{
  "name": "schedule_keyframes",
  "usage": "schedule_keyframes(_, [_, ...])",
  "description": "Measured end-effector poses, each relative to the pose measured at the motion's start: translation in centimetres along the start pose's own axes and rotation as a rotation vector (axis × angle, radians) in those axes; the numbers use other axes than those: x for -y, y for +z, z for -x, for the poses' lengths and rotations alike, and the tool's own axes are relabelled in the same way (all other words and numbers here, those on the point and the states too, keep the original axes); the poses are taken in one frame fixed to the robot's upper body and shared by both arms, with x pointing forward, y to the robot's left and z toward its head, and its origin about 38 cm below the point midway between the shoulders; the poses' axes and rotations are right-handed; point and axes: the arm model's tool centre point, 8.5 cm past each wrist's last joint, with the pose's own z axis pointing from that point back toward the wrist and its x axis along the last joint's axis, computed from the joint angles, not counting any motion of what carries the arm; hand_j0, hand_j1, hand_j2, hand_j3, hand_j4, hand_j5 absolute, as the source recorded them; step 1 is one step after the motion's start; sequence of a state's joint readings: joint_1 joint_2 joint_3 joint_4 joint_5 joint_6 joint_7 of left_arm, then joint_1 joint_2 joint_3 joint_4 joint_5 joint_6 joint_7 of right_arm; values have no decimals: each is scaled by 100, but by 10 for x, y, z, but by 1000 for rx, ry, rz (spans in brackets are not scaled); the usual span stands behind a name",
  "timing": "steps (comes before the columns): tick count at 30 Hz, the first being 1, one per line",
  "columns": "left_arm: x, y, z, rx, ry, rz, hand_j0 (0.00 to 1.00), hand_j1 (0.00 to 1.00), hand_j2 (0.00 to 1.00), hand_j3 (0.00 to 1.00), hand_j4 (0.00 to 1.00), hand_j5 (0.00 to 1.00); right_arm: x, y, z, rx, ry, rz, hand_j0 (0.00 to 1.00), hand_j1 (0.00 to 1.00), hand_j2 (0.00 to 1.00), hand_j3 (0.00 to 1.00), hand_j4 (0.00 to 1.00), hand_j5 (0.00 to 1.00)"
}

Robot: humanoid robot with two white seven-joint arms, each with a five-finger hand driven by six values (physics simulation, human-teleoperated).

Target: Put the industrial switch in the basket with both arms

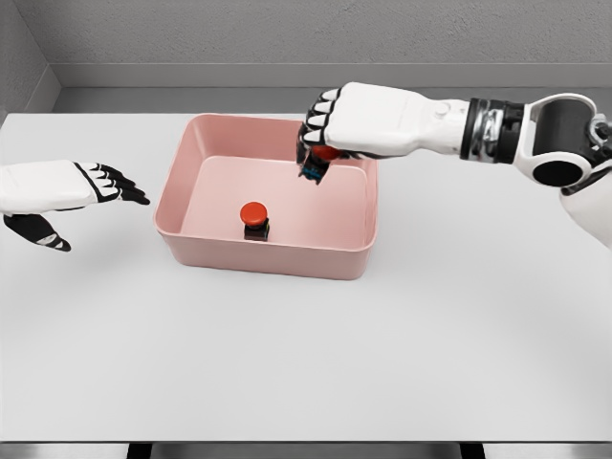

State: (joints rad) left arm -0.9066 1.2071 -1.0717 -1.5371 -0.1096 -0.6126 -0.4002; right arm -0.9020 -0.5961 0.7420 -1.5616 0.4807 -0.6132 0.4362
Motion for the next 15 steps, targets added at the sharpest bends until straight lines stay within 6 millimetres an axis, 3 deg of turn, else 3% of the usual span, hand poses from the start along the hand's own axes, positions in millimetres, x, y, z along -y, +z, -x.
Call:
schedule_keyframes(7, [0, -3, -1, 5, -1, 1, 100, 100, 100, 100, 100, 100, 1, -1, -2, 4, -1, 12, 100, 100, 100, 100, 100, 100])
schedule_keyframes(9, [0, -3, -1, 5, -1, 1, 100, 100, 100, 100, 100, 100, 0, 9, 5, -23, -7, 9, 100, 100, 100, 100, 100, 100])
schedule_keyframes(15, [0, -3, -1, 6, -1, 1, 100, 100, 100, 100, 100, 100, -32, 53, 21, -143, -88, -5, 100, 100, 100, 100, 100, 100])
